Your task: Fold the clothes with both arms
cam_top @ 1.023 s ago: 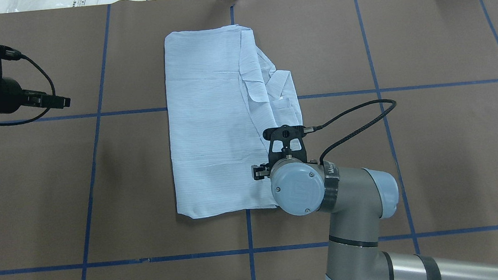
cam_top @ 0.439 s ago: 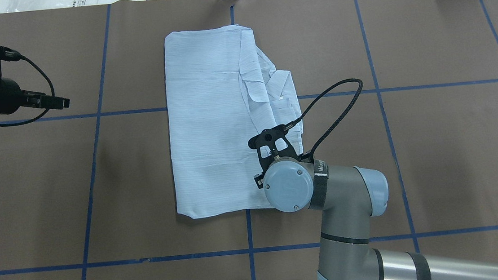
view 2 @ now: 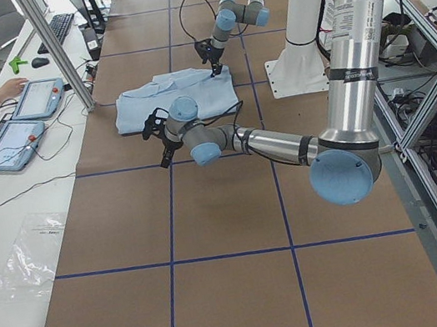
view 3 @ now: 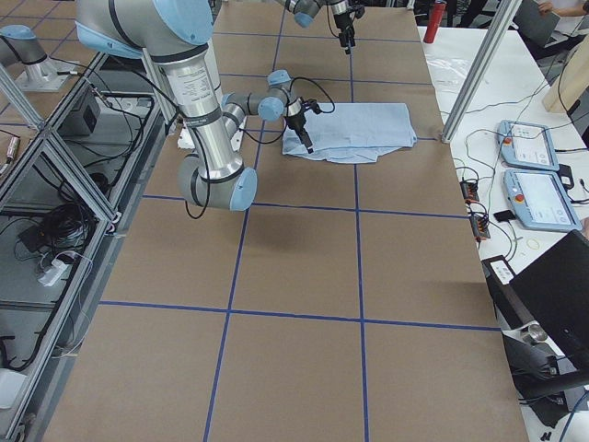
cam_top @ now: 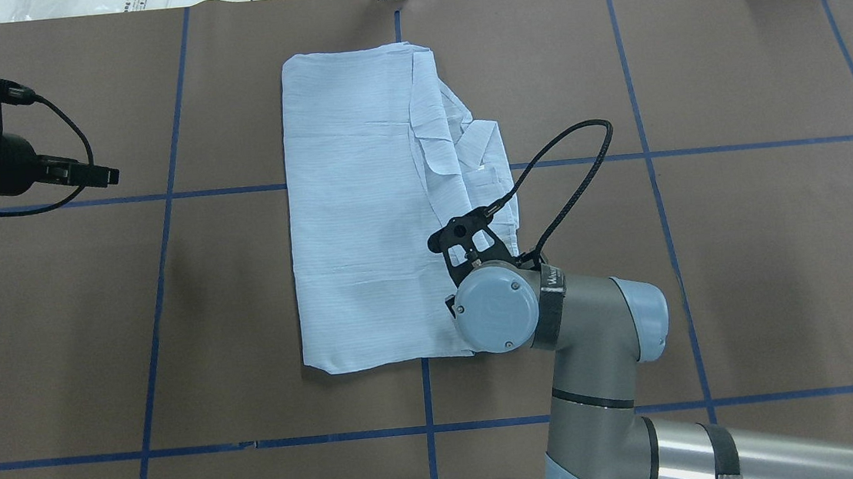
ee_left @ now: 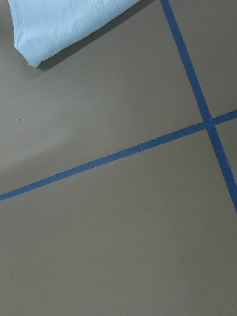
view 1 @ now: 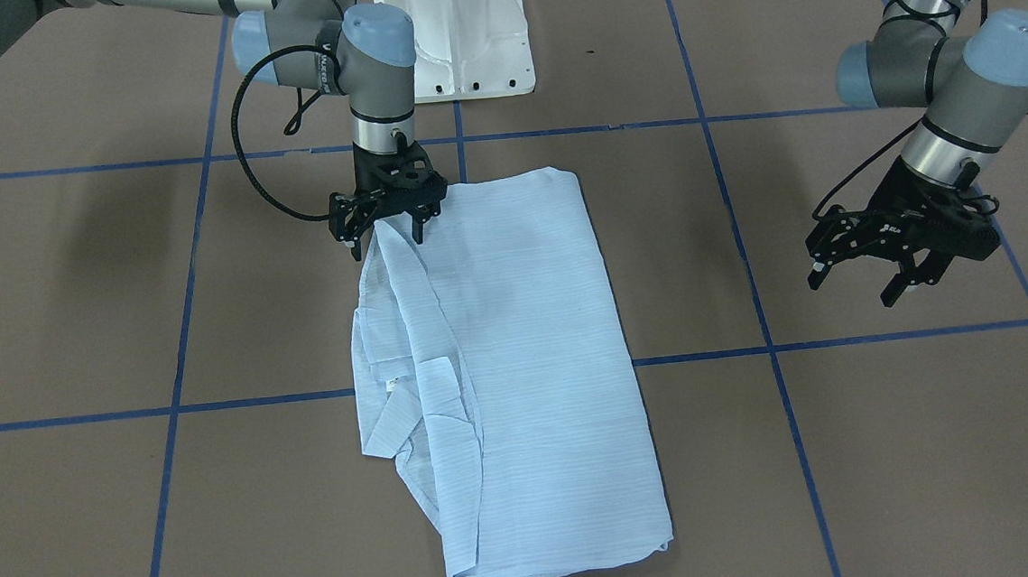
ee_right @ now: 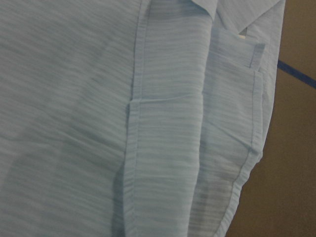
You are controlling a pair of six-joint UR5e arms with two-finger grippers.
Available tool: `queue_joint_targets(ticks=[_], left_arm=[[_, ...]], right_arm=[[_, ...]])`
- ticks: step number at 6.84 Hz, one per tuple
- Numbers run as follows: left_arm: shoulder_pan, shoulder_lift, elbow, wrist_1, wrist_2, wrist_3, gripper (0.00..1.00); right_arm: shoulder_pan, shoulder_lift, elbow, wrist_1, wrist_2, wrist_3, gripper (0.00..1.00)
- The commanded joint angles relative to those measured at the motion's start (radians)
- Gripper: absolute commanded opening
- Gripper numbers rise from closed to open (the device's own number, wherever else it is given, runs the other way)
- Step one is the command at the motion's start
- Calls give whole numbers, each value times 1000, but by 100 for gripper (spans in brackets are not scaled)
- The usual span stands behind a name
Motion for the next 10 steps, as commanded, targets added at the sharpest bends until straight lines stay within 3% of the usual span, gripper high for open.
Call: queue_joint_targets(ticks=[1, 4, 8, 9, 10], left_arm=[[0, 0, 0, 0, 0, 0, 100], [0, -2, 0, 0, 0, 0, 100], [2, -3, 2, 0, 0, 0, 100], [0, -5, 2, 0, 0, 0, 100], [0, -6, 0, 0, -2, 0, 100]], right_arm=[[43, -4, -5, -13, 2, -31, 100], [112, -62, 1, -9, 13, -70, 100], [115, -104, 124, 1, 63, 11, 100], [106, -63, 98, 3, 65, 65, 100], [105, 47, 19, 4, 65, 76, 100]])
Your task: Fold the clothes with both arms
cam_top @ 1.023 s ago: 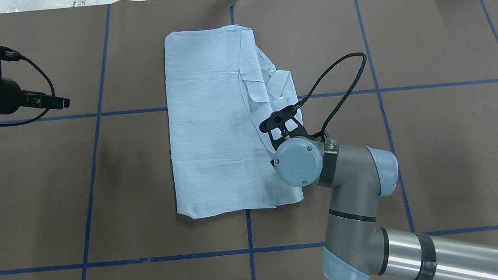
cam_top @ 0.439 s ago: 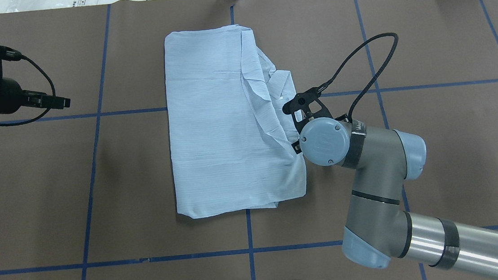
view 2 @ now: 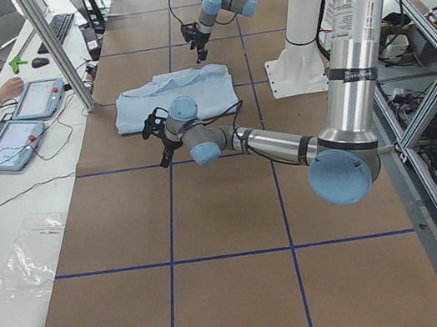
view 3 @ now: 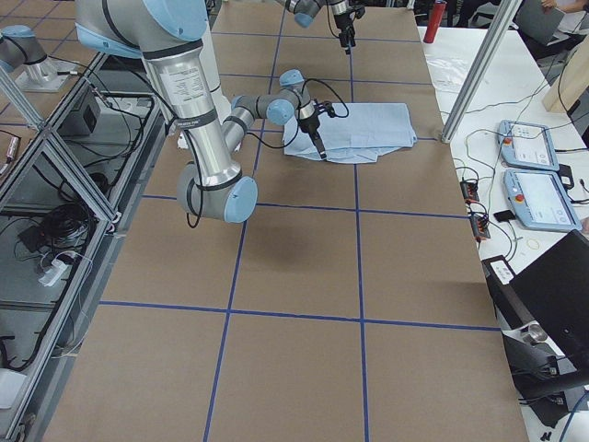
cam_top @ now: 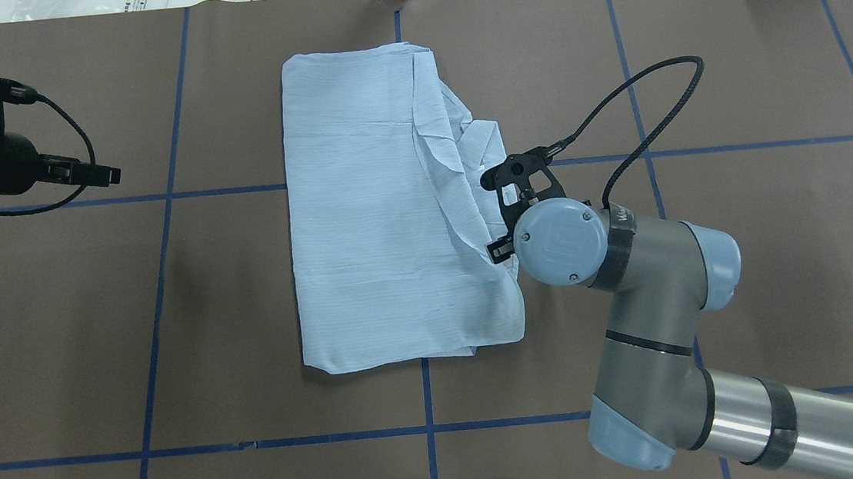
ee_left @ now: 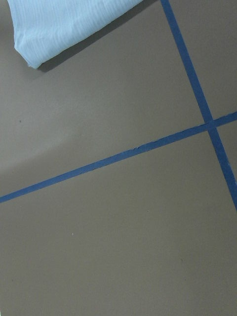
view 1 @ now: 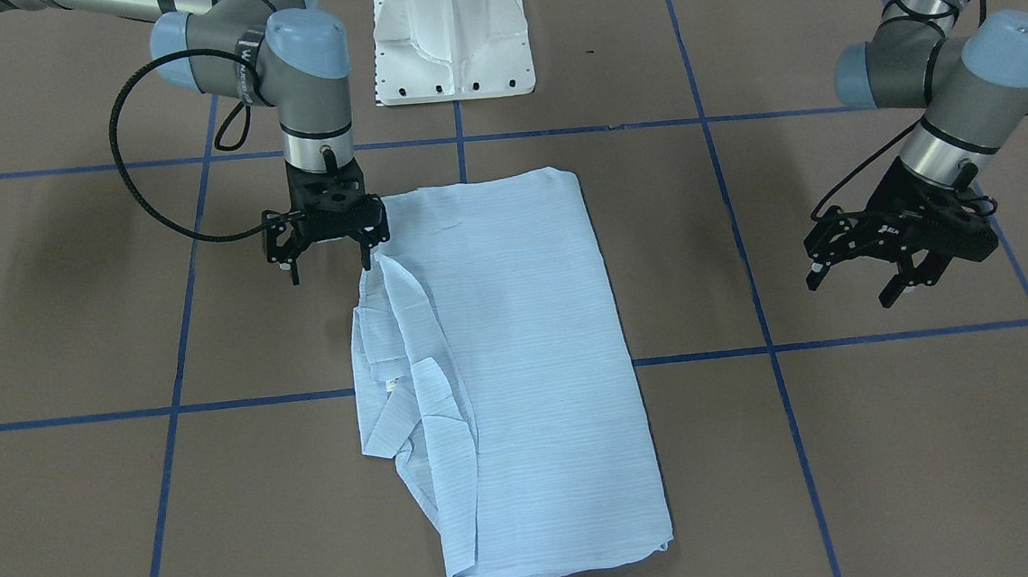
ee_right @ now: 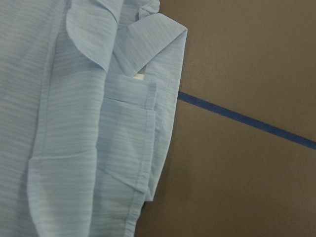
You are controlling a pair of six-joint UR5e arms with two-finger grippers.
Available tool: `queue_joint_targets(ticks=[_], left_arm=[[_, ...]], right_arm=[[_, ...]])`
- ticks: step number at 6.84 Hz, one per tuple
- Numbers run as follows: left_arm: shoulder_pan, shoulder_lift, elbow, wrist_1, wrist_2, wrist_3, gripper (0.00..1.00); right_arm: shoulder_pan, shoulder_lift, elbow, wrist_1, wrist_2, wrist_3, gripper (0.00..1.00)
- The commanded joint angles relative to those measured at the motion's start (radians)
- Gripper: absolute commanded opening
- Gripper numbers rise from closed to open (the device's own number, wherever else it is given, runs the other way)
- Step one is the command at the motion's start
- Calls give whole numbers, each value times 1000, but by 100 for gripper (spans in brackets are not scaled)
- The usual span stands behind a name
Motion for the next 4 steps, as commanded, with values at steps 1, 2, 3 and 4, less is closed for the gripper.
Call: queue_joint_targets(ticks=[1, 2, 3, 4], left_arm=[[-1, 0, -1, 0, -3, 0, 100], [-1, 0, -1, -2, -1, -2, 100], [-1, 2, -3, 0, -1, -2, 100], [-1, 2, -3, -2, -1, -2, 100]], right_arm=[[-4, 178, -166, 4, 4, 45, 100], [-10, 172, -182, 8, 5, 39, 100], [-33, 168, -187, 5, 1, 32, 100], [-36, 163, -196, 1, -1, 21, 100]])
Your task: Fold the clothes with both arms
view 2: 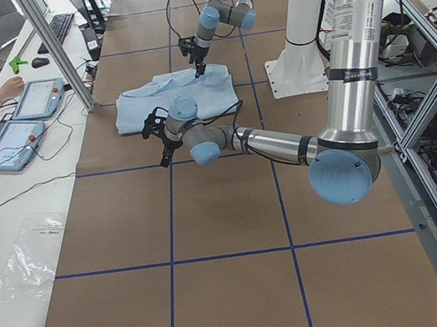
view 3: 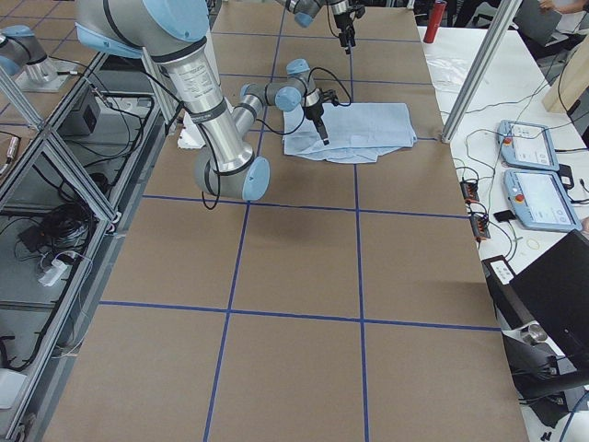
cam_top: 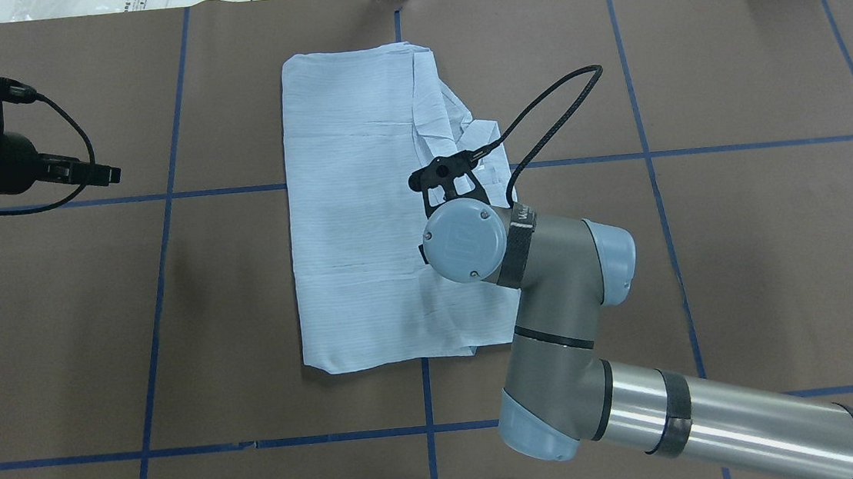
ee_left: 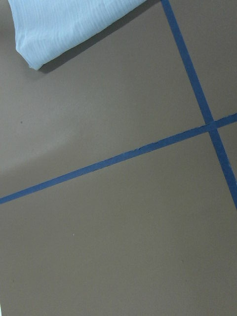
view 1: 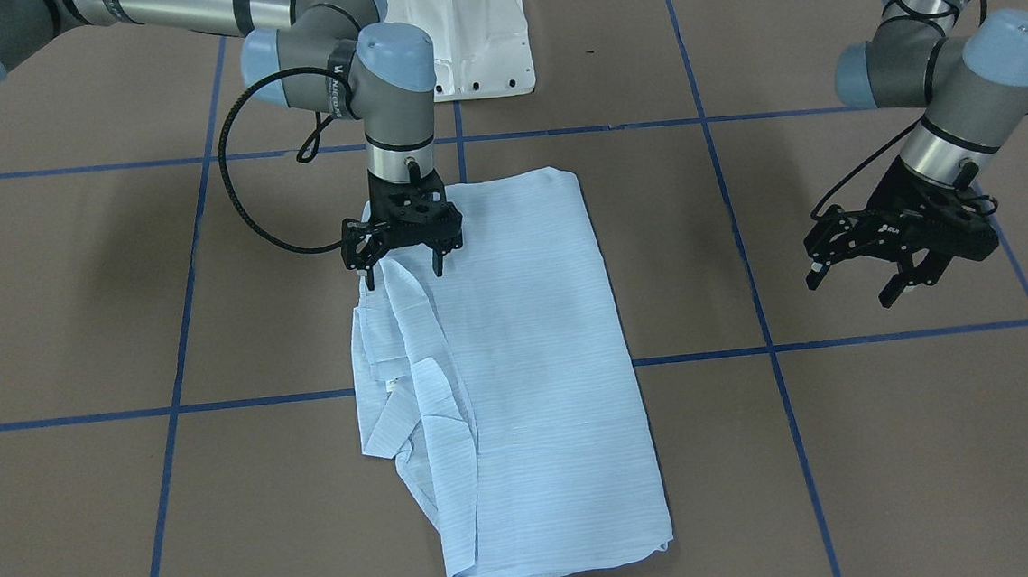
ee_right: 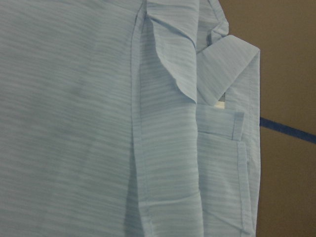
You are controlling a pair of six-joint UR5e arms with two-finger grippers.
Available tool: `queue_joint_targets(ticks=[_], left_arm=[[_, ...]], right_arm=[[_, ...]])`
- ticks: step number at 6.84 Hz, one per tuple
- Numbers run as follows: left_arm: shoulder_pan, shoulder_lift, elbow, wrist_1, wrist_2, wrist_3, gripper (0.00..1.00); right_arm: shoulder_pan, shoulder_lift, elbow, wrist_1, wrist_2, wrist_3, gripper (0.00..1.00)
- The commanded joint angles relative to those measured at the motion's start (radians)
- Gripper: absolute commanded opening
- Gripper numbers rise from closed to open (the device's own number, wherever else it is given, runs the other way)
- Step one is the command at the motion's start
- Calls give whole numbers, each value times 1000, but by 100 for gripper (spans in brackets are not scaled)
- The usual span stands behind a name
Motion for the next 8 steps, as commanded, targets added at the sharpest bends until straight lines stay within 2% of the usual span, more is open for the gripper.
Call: queue_joint_targets(ticks=[1, 4, 8], left_arm=[[2, 2, 1, 1, 0, 0, 100], [0, 2, 1, 1, 0, 0, 100], [2, -2, 3, -1, 0, 1, 100]], right_arm=[[-10, 1, -44, -2, -5, -39, 100], [4, -5, -49, -10, -5, -103, 100], [110, -78, -38, -10, 5, -203, 100]])
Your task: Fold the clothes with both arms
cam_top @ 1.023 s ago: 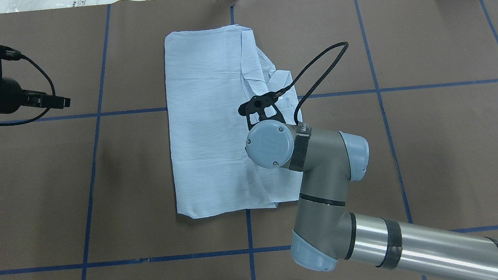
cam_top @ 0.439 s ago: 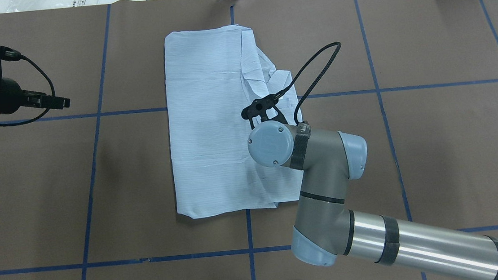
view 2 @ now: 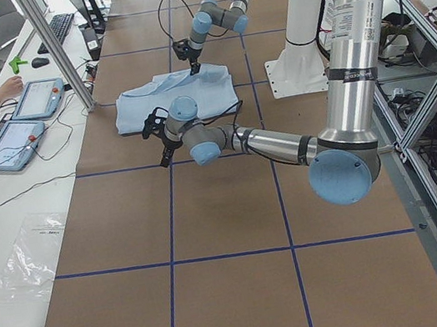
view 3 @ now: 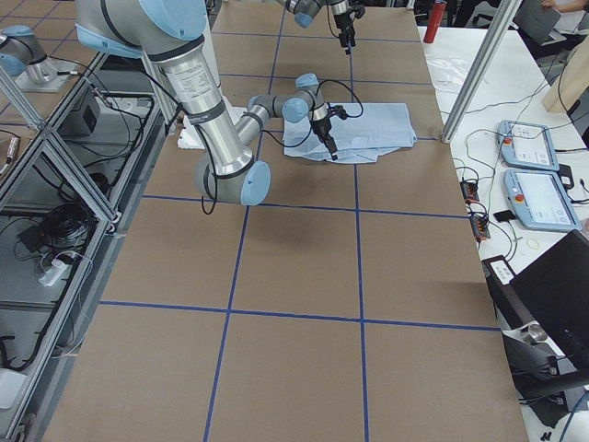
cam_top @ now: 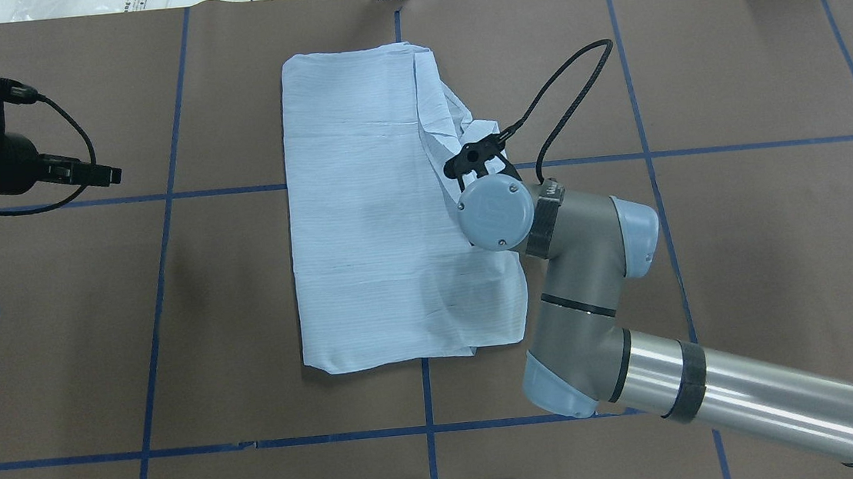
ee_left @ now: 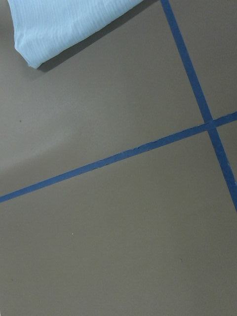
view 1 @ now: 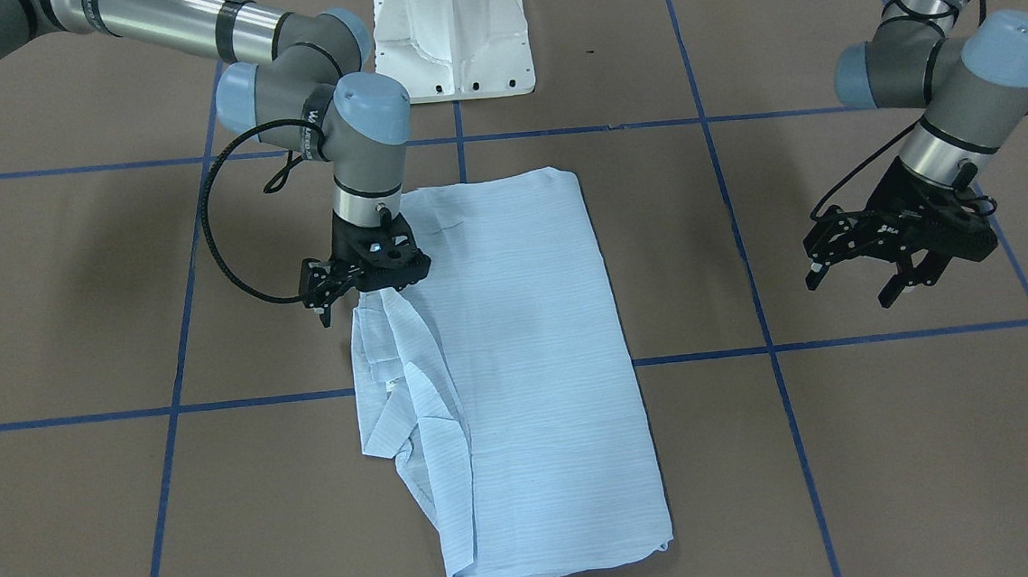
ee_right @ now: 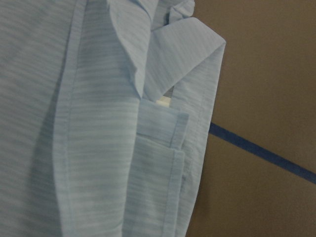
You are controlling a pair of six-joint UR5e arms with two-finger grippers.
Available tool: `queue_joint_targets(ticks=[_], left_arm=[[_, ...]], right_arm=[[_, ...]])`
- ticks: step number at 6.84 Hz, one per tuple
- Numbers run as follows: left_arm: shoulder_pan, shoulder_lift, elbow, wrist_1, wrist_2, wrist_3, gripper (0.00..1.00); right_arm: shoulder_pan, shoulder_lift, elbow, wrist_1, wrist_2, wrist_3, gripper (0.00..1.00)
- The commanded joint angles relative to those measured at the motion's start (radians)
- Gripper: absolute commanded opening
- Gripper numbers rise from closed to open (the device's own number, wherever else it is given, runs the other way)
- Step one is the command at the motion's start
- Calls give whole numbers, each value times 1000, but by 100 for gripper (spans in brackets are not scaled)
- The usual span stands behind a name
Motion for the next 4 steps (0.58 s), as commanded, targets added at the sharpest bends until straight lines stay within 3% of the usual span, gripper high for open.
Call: queue_joint_targets(ticks=[1, 2, 4], left_arm=[[2, -2, 2, -1, 1, 4, 100], [0, -2, 2, -1, 0, 4, 100], [0, -12, -10, 5, -7, -23, 100]], right_arm=[[75, -61, 24, 2, 21, -69, 100], [100, -102, 62, 5, 30, -77, 100], [146, -113, 145, 22, 146, 6, 100]])
